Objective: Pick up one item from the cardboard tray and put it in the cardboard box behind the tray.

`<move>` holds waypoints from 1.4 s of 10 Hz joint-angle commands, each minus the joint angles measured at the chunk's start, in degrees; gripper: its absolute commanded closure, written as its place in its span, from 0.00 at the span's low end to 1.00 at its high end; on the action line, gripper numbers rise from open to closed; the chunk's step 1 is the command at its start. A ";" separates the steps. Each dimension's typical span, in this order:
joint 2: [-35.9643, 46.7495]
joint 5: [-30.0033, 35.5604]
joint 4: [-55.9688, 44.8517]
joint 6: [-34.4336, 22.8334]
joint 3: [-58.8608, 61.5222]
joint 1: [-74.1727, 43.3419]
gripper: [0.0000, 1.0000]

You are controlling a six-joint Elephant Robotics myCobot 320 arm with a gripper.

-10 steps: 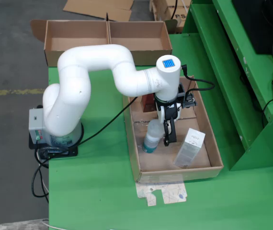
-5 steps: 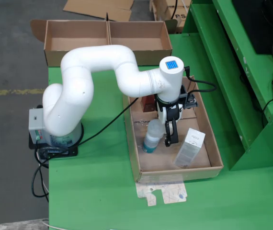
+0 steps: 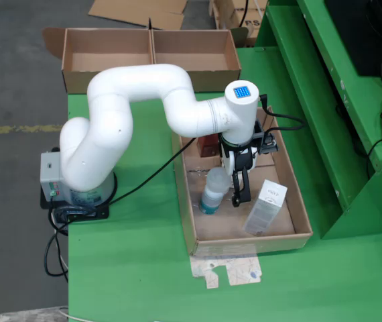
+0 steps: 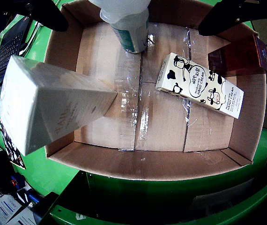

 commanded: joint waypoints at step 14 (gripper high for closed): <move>-1.32 0.62 -0.97 -0.10 6.27 -0.56 0.00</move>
